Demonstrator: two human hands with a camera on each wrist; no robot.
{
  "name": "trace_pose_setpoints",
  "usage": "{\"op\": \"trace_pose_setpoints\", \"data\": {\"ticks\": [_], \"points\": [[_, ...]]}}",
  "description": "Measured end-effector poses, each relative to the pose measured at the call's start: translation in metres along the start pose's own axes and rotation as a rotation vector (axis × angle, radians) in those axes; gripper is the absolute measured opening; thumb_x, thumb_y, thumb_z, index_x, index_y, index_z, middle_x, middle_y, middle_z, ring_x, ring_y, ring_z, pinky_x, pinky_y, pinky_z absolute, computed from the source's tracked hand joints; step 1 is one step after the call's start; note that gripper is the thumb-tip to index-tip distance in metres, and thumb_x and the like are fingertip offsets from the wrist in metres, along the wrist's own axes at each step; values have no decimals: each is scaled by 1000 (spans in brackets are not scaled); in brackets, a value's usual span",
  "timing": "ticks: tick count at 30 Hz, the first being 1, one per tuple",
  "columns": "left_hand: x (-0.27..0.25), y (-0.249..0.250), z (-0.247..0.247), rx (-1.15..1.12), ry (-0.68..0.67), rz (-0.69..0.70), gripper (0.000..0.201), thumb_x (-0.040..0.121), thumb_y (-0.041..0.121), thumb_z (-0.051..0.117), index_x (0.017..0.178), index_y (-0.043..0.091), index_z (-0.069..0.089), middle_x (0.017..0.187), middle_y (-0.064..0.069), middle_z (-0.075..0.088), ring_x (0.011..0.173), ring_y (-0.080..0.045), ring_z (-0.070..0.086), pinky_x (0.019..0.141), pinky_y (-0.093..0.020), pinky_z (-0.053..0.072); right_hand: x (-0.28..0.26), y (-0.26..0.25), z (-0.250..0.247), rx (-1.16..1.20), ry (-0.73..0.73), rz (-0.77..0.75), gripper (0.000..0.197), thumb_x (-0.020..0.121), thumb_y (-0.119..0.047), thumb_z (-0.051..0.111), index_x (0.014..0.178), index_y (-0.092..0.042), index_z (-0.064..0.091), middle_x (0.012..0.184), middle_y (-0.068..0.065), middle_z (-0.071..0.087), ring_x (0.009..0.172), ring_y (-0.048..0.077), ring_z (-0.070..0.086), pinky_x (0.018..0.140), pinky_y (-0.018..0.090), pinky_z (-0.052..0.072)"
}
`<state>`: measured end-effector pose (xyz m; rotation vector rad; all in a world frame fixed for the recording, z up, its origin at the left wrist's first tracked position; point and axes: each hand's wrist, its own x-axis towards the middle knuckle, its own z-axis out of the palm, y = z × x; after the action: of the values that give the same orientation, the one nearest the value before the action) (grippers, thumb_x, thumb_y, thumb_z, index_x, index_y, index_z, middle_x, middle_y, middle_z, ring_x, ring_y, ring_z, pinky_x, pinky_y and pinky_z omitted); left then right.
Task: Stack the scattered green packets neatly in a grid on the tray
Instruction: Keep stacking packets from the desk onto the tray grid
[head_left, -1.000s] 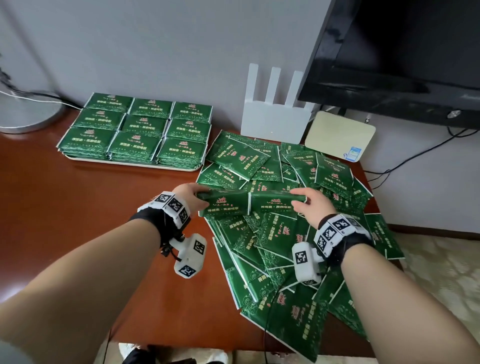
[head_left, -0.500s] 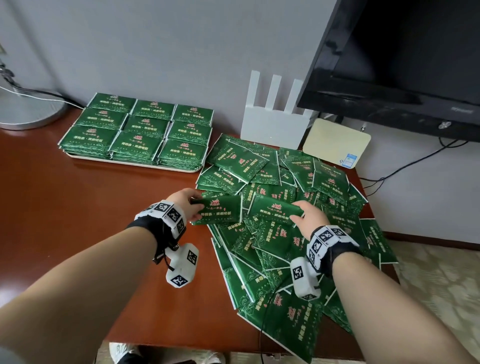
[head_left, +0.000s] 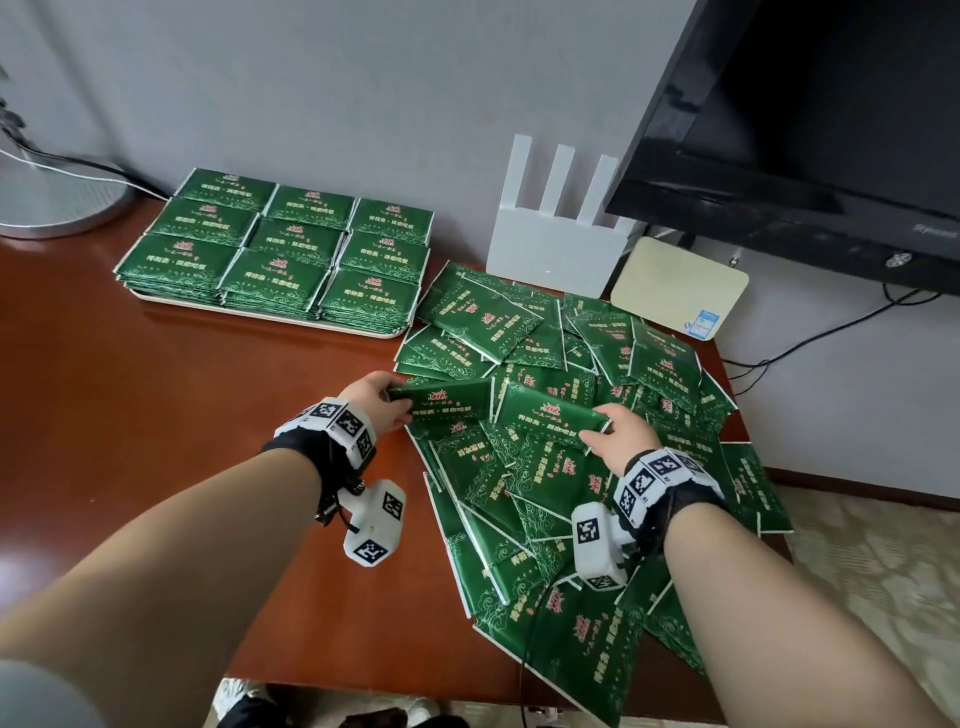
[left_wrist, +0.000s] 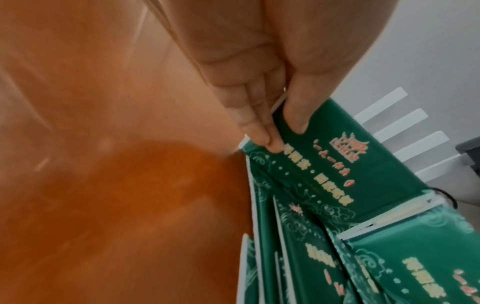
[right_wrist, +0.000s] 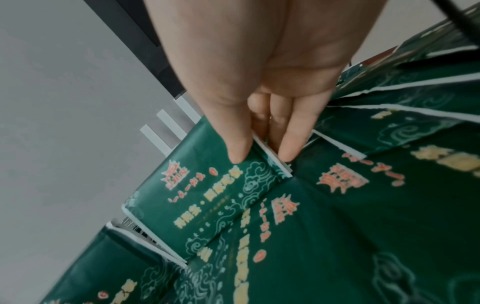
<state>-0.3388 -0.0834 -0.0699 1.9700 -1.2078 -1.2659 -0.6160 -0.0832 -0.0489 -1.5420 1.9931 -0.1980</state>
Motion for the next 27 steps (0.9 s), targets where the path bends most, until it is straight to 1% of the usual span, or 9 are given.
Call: {"op": "trace_pose_setpoints", "data": {"ticks": [4, 6, 8, 12, 15, 17, 22, 25, 27], "points": [[7, -14, 6, 43, 6, 9, 39, 82, 4, 64, 119, 13, 55, 109, -16, 63, 97, -31, 63, 89, -41, 52, 1, 1, 8, 23, -31, 43, 45, 90, -22, 56, 131, -8, 45, 96, 10, 60, 94, 28, 61, 79, 31, 45], [11, -19, 13, 12, 4, -1, 38, 84, 3, 62, 121, 9, 54, 105, -20, 64, 94, -33, 64, 88, -43, 52, 2, 3, 12, 26, -31, 70, 46, 90, -24, 56, 131, -7, 45, 93, 9, 60, 86, 25, 58, 75, 29, 44], [14, -20, 17, 19, -22, -12, 39, 86, 3, 59, 124, 7, 51, 94, -16, 64, 84, -29, 63, 86, -41, 53, 1, 3, 15, 27, -11, 74, 38, 91, -24, 55, 124, -6, 51, 95, 10, 62, 81, 21, 53, 71, 25, 38], [19, -18, 6, 55, -62, -1, 35, 87, 3, 58, 122, 5, 52, 72, -3, 59, 72, -22, 58, 78, -37, 53, -4, -7, 12, 118, 42, 11, 27, 92, -22, 54, 113, -5, 59, 111, 12, 64, 96, 25, 58, 85, 31, 44], [18, -9, -17, 151, -74, 61, 33, 87, 9, 60, 120, 8, 55, 86, -6, 66, 64, -12, 56, 59, -19, 49, -11, -26, 1, 111, 50, -66, 29, 92, -26, 51, 105, -2, 59, 106, 14, 65, 95, 30, 60, 86, 38, 49], [17, -1, -38, 205, -55, 123, 32, 87, 12, 61, 119, 9, 58, 105, -8, 67, 74, -16, 60, 55, -13, 46, -17, -44, -8, 133, 60, -113, 21, 93, -25, 49, 102, -9, 60, 100, 2, 65, 90, 24, 59, 81, 33, 48], [18, 19, -98, 305, -12, 213, 28, 87, 23, 62, 112, 13, 62, 108, -3, 67, 84, -13, 56, 66, -21, 43, -32, -104, -25, 271, 128, -198, 25, 93, -23, 50, 114, -13, 58, 108, -2, 62, 96, 16, 58, 93, 39, 48], [22, 27, -139, 281, 31, 242, 29, 87, 24, 62, 114, 11, 61, 111, -3, 65, 89, -13, 55, 75, -23, 42, -34, -144, -26, 335, 146, -235, 21, 93, -18, 52, 112, -12, 57, 103, -4, 60, 94, 16, 57, 91, 39, 49], [27, 29, -168, 286, 52, 260, 30, 88, 26, 61, 113, 12, 61, 110, -2, 65, 90, -14, 56, 77, -23, 41, -32, -171, -23, 392, 163, -247, 20, 92, -16, 53, 111, -10, 55, 107, 1, 61, 93, 15, 57, 84, 34, 51]]}}
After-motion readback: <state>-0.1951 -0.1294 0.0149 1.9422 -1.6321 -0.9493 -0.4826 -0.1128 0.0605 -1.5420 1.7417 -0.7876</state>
